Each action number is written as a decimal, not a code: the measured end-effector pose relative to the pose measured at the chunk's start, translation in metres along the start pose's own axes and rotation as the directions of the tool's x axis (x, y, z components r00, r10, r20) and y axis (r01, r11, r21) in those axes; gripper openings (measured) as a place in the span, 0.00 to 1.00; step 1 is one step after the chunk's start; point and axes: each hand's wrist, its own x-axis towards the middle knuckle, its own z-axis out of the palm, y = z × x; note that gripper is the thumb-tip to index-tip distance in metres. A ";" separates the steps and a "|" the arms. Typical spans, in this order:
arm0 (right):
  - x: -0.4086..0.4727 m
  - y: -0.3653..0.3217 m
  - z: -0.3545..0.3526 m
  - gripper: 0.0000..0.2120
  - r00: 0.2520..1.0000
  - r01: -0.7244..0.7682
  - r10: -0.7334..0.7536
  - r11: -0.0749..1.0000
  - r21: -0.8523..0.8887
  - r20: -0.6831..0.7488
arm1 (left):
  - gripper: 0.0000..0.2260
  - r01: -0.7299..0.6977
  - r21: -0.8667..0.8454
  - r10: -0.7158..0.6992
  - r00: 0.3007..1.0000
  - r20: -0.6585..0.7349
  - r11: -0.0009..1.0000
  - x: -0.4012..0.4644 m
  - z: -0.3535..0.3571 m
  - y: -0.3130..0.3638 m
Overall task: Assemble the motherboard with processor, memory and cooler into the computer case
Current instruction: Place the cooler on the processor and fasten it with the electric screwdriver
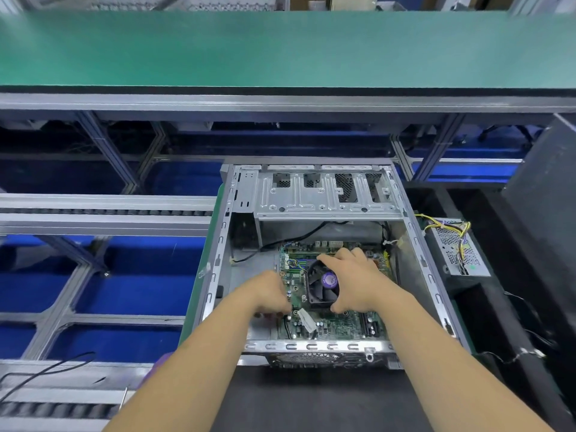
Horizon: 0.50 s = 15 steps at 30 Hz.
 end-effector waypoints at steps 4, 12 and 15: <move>0.000 -0.002 0.002 0.51 1.000 0.025 -0.025 0.999 0.043 -0.002 | 0.04 -0.032 -0.040 0.033 0.999 0.014 0.999 0.003 -0.001 -0.003; 0.000 -0.004 0.001 0.52 0.999 0.041 -0.041 0.998 0.056 -0.005 | 0.10 -0.056 -0.122 0.065 0.995 0.069 0.991 -0.001 -0.007 0.003; -0.001 -0.003 0.001 0.52 0.999 0.050 -0.050 0.997 0.055 -0.008 | 0.08 -0.055 -0.156 0.075 0.989 0.125 0.986 -0.006 -0.009 0.007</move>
